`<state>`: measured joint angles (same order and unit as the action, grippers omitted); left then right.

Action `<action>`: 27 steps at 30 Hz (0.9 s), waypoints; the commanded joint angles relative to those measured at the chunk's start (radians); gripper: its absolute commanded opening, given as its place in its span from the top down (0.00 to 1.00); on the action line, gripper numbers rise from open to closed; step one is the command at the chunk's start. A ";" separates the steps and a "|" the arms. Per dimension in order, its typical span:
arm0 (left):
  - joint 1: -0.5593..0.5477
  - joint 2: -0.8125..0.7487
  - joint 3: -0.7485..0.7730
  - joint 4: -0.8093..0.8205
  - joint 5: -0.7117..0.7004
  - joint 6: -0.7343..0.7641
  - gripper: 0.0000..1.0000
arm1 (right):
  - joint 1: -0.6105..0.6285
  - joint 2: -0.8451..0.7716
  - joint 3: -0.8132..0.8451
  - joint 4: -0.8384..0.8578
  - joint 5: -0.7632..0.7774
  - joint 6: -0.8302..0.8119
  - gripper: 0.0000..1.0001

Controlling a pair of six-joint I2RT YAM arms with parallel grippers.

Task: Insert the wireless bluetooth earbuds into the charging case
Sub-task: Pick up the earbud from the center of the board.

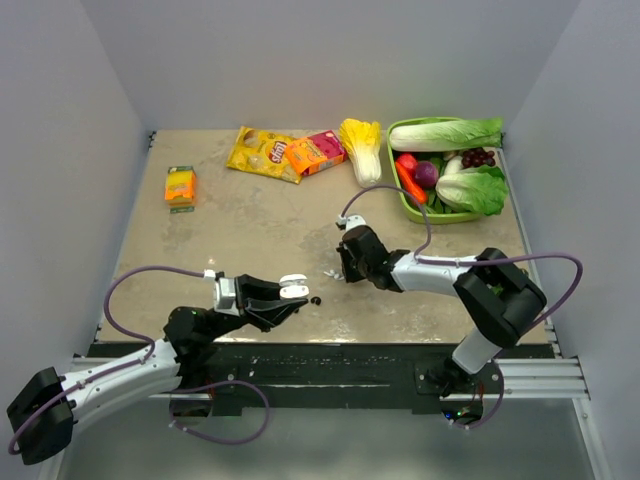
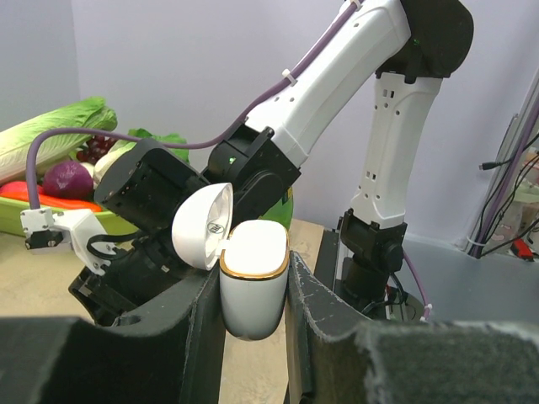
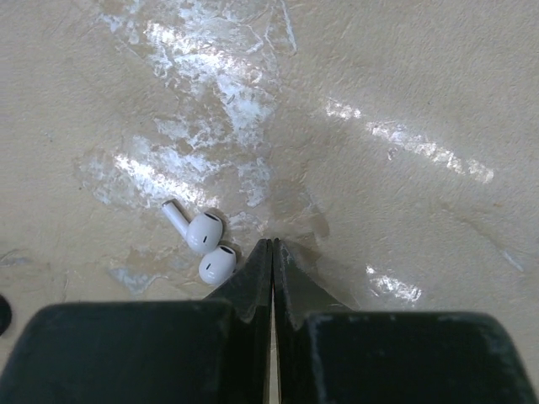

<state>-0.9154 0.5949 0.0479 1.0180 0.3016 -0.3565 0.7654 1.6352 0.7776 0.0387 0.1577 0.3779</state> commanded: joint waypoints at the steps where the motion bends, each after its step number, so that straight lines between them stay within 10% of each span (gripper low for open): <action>1: 0.006 -0.006 -0.132 0.031 -0.001 -0.004 1.00 | 0.003 -0.029 -0.038 0.027 -0.044 0.013 1.00; 25: 0.006 -0.012 -0.135 0.019 0.008 -0.013 1.00 | 0.074 -0.193 -0.087 -0.072 0.028 0.070 1.00; 27: 0.006 -0.017 -0.135 0.017 0.008 -0.015 1.00 | 0.074 -0.219 -0.078 -0.082 0.037 0.069 0.88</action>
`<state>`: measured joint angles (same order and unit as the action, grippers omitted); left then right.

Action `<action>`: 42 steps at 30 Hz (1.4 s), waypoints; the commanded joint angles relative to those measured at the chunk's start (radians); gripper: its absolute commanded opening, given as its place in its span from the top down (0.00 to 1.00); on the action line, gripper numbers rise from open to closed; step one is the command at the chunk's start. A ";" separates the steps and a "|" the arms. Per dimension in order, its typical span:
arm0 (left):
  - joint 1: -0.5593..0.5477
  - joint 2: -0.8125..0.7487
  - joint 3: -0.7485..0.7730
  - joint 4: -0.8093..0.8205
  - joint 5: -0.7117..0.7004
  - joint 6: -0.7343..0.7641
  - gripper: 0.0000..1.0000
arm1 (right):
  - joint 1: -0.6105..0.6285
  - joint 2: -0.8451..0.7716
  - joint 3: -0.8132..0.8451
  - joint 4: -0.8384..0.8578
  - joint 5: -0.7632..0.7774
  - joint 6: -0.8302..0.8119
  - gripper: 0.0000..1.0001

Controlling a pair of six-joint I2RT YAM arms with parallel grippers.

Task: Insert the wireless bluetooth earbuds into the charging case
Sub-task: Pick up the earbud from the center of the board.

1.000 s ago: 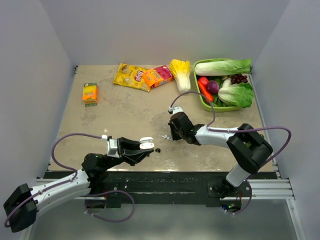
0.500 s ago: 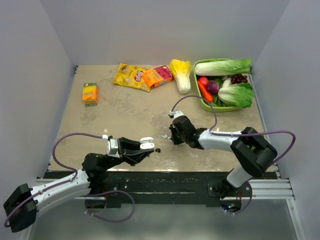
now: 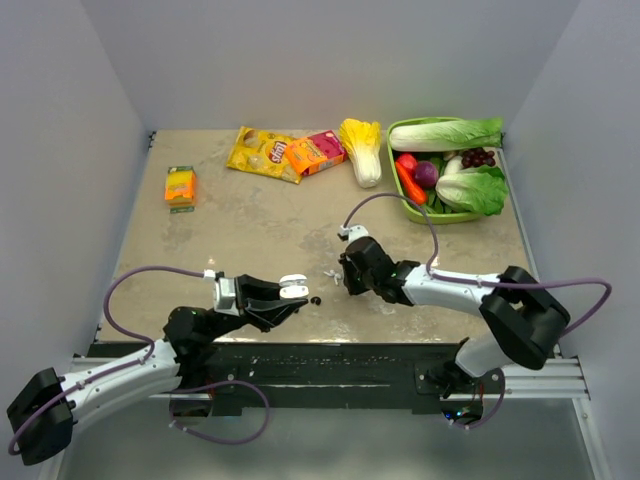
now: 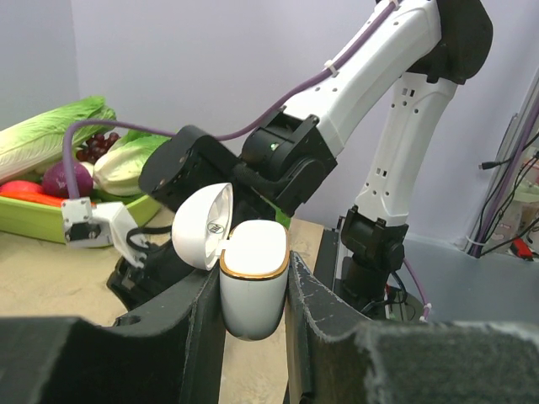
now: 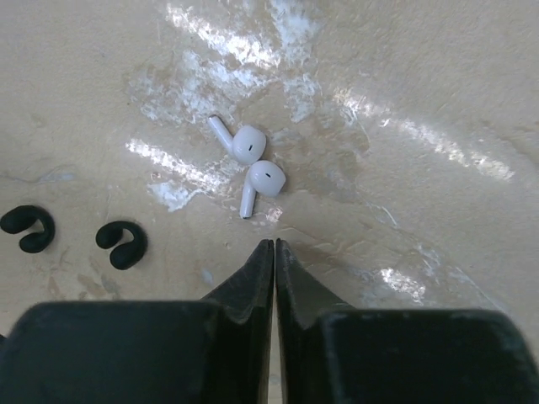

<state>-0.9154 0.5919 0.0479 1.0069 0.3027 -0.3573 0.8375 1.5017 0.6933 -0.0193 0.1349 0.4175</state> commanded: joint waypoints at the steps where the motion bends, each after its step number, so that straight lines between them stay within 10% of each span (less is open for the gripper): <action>1: 0.006 -0.014 -0.137 0.029 0.004 -0.014 1.00 | 0.002 -0.093 0.014 -0.024 0.061 0.023 0.82; 11: 0.006 -0.004 -0.143 0.042 0.004 -0.020 1.00 | 0.000 0.046 0.182 -0.126 0.002 -0.060 0.56; 42: 0.006 -0.017 -0.148 0.032 0.006 -0.022 1.00 | 0.000 0.213 0.290 -0.197 0.029 -0.091 0.54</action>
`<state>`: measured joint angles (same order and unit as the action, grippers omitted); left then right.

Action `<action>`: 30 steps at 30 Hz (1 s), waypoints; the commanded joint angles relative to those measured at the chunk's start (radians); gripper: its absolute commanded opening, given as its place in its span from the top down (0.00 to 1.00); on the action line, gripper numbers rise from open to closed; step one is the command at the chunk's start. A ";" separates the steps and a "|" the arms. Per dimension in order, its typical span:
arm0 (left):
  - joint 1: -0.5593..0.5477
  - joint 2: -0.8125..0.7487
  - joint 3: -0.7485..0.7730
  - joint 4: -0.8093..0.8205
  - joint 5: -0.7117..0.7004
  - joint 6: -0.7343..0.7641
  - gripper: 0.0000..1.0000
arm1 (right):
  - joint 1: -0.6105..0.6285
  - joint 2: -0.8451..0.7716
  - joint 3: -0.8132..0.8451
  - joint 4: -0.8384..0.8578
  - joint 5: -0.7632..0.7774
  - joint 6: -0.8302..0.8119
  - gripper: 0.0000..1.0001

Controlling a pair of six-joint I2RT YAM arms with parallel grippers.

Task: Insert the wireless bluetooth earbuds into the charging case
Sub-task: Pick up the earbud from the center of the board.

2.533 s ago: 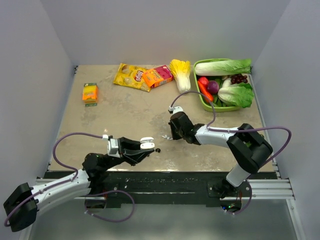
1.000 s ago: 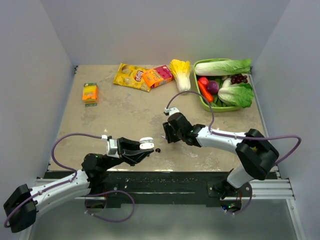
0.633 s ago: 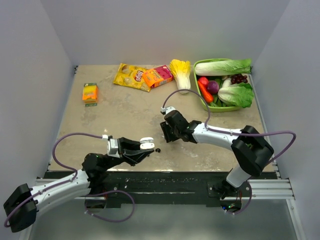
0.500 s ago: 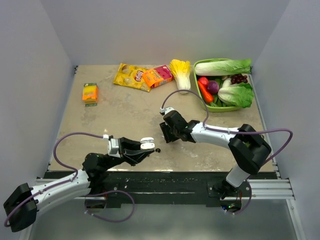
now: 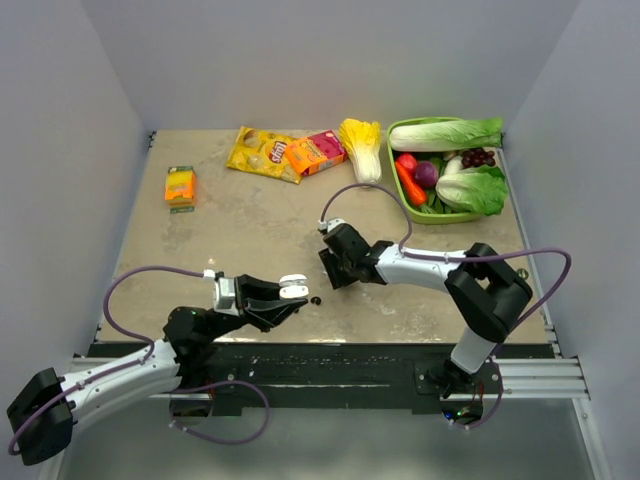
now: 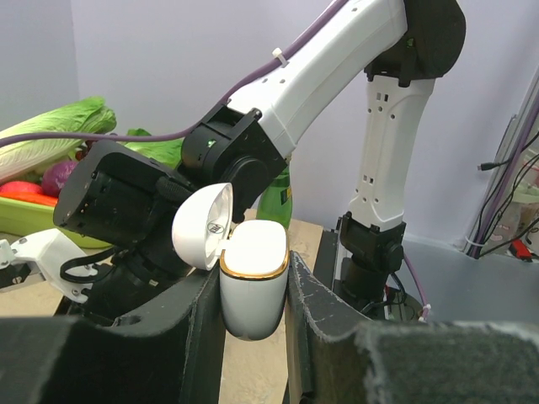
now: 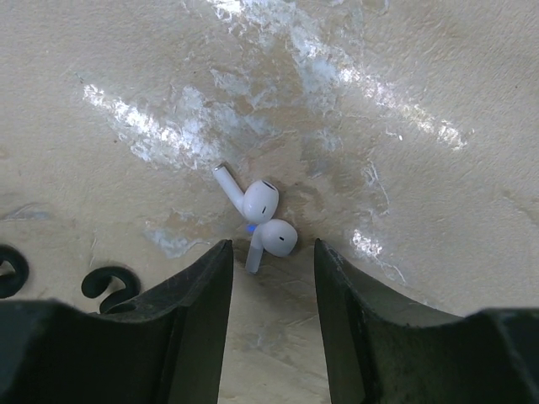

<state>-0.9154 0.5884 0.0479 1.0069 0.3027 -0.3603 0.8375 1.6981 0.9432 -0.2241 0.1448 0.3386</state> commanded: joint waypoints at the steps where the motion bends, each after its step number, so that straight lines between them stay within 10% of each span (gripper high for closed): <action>1: 0.006 -0.015 -0.148 0.029 0.004 -0.016 1.00 | 0.000 0.023 0.042 0.008 0.019 -0.013 0.54; 30: 0.006 -0.027 -0.151 0.005 -0.005 -0.012 1.00 | -0.014 0.052 -0.021 0.032 0.019 0.119 0.56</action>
<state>-0.9154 0.5606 0.0479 0.9775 0.3019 -0.3599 0.8238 1.7306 0.9569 -0.1593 0.1390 0.4381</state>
